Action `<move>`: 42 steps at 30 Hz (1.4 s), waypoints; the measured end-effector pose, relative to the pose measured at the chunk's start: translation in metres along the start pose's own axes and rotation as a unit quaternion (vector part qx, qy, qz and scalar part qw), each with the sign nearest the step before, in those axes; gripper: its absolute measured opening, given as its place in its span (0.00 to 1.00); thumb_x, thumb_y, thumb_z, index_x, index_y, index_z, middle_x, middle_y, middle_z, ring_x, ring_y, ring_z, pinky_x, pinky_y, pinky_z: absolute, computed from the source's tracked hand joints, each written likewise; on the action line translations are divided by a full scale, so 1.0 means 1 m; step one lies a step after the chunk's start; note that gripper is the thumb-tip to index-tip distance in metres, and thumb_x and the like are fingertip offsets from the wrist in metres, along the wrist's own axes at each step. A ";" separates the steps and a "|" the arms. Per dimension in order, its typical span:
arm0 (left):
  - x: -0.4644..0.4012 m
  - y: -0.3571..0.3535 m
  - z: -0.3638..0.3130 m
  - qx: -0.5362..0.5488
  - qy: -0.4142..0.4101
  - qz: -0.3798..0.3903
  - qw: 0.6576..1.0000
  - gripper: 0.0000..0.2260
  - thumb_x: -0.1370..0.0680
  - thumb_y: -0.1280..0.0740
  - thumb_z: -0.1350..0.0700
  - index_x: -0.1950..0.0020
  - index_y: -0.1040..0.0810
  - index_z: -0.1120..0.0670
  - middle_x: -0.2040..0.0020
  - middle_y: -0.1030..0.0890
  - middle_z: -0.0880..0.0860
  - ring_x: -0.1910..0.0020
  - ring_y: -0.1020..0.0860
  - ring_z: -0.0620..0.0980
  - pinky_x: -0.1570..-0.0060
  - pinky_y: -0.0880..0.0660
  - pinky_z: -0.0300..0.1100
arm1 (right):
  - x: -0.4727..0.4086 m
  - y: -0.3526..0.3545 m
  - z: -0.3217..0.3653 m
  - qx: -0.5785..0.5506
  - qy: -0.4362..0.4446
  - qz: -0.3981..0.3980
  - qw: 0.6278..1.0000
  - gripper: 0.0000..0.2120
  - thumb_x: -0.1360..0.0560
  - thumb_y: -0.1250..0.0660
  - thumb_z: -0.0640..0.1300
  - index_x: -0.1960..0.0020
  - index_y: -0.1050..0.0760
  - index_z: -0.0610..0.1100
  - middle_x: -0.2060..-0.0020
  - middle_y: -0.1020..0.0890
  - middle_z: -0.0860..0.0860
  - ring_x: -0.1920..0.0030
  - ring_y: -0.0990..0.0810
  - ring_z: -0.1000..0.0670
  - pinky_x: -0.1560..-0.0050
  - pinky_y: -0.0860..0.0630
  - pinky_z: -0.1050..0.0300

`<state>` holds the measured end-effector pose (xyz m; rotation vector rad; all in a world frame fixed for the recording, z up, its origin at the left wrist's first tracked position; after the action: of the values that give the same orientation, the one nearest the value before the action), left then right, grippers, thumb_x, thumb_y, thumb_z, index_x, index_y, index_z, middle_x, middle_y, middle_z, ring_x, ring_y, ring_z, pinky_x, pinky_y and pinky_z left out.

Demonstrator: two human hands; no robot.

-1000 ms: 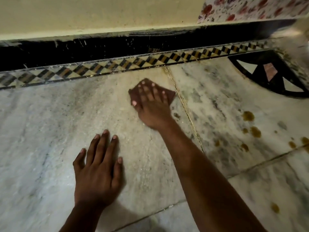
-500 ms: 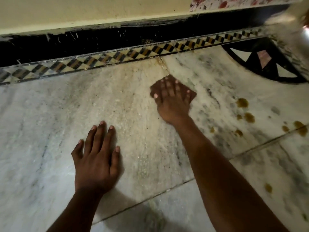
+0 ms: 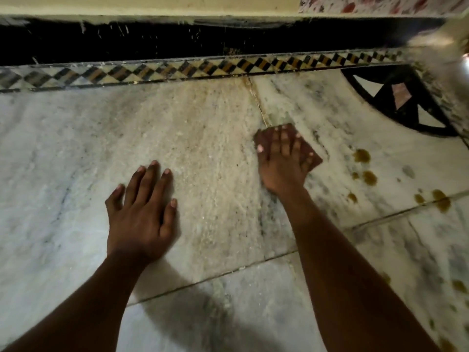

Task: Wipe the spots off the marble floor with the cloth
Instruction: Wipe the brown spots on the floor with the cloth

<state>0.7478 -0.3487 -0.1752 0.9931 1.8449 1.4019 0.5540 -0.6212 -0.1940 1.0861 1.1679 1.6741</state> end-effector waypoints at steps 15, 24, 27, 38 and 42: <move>0.002 0.005 -0.005 0.006 -0.014 -0.016 1.000 0.30 0.17 0.48 0.40 0.14 0.39 0.44 0.12 0.41 0.50 0.13 0.42 0.52 0.22 0.43 0.58 | 0.072 -0.001 -0.029 0.028 0.063 -0.023 0.997 0.36 0.17 0.61 0.67 0.13 0.52 0.53 0.13 0.50 0.53 0.14 0.55 0.43 0.18 0.60 0.30; 0.008 0.004 -0.017 -0.026 -0.025 -0.003 0.999 0.32 0.18 0.50 0.41 0.15 0.36 0.53 0.14 0.38 0.58 0.15 0.39 0.60 0.21 0.41 0.61 | 0.131 -0.015 -0.078 0.024 0.064 -0.027 0.997 0.33 0.16 0.59 0.68 0.14 0.54 0.58 0.13 0.53 0.56 0.14 0.57 0.45 0.19 0.60 0.31; 0.021 0.006 -0.039 0.007 -0.006 -0.001 1.000 0.33 0.19 0.47 0.41 0.19 0.30 0.58 0.17 0.33 0.63 0.18 0.33 0.65 0.22 0.34 0.63 | 0.152 -0.014 -0.080 0.031 0.136 -0.017 0.990 0.37 0.19 0.64 0.69 0.14 0.55 0.57 0.13 0.52 0.55 0.14 0.57 0.45 0.18 0.59 0.32; 0.092 -0.055 -0.231 0.029 -0.150 0.017 0.988 0.28 0.16 0.44 0.43 0.18 0.31 0.52 0.15 0.34 0.56 0.17 0.34 0.58 0.21 0.36 0.60 | 0.119 0.010 -0.158 -0.043 -0.029 0.007 0.999 0.32 0.14 0.57 0.64 0.14 0.53 0.54 0.13 0.55 0.54 0.14 0.61 0.42 0.20 0.66 0.29; 0.088 -0.056 -0.228 0.009 -0.138 0.008 0.990 0.27 0.16 0.45 0.45 0.17 0.31 0.50 0.15 0.35 0.55 0.16 0.35 0.58 0.23 0.37 0.58 | 0.166 0.006 -0.156 0.044 0.161 -0.051 0.985 0.32 0.16 0.56 0.64 0.15 0.42 0.55 0.14 0.42 0.53 0.14 0.47 0.42 0.21 0.47 0.28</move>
<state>0.5021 -0.3991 -0.1747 1.1501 1.6511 1.1905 0.3556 -0.5095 -0.1871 0.8104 1.4882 1.7747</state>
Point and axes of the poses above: each hand's wrist, its own x-axis away from the middle knuckle, its own y-axis out of the back of the hand, z = x × y, the point moved 9 cm from there along -x, towards the middle knuckle
